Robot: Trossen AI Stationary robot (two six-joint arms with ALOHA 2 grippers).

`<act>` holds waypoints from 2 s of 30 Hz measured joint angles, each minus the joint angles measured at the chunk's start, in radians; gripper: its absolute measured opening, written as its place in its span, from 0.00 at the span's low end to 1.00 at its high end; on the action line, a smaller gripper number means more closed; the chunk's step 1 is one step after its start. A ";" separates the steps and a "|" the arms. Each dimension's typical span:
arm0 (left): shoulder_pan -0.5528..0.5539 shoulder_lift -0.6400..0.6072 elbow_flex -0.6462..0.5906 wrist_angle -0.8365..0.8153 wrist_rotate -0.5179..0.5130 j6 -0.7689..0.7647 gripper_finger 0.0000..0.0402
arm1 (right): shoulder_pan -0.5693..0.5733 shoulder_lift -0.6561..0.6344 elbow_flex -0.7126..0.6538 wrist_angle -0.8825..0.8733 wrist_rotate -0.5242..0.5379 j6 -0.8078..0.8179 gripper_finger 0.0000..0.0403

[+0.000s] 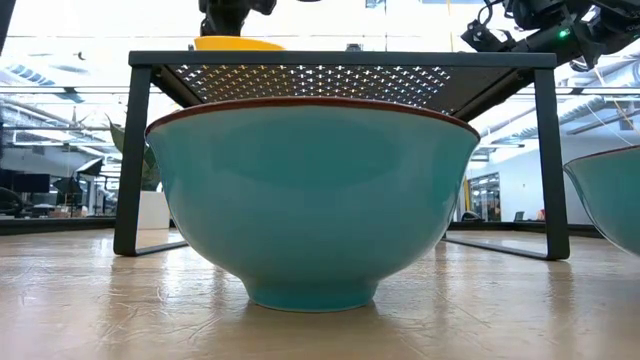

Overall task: Pick & Place Mini bowls
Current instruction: Stack the left yellow bowl on top of the yellow bowl on the shelf

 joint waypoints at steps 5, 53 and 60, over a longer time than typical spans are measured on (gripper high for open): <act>0.000 0.000 -0.022 0.033 0.000 0.003 0.02 | 0.000 0.000 0.000 -0.001 0.000 0.000 0.39; -0.035 -0.008 0.031 0.123 -0.084 0.221 0.57 | 0.000 0.000 0.000 -0.008 0.000 0.000 0.39; -0.118 -0.002 0.014 0.103 -0.156 0.491 0.50 | 0.000 0.000 0.000 -0.008 0.000 -0.001 0.39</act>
